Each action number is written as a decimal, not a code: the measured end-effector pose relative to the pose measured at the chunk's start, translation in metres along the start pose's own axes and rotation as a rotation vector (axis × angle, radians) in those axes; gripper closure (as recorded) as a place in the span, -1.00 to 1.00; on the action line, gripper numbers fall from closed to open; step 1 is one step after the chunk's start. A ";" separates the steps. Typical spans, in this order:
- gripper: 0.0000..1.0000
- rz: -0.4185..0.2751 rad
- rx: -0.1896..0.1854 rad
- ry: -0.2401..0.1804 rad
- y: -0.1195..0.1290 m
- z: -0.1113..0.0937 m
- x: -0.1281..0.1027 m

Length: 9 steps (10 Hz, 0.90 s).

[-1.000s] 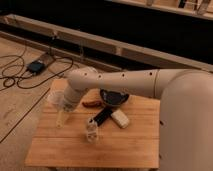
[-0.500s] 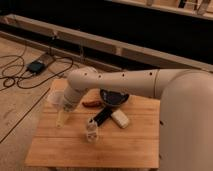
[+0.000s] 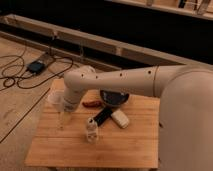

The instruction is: Knock the bottle over

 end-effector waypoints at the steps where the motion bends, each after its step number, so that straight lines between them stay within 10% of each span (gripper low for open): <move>1: -0.60 -0.008 0.007 0.025 0.004 -0.002 0.002; 9: -0.60 0.069 0.076 0.139 0.023 -0.043 0.052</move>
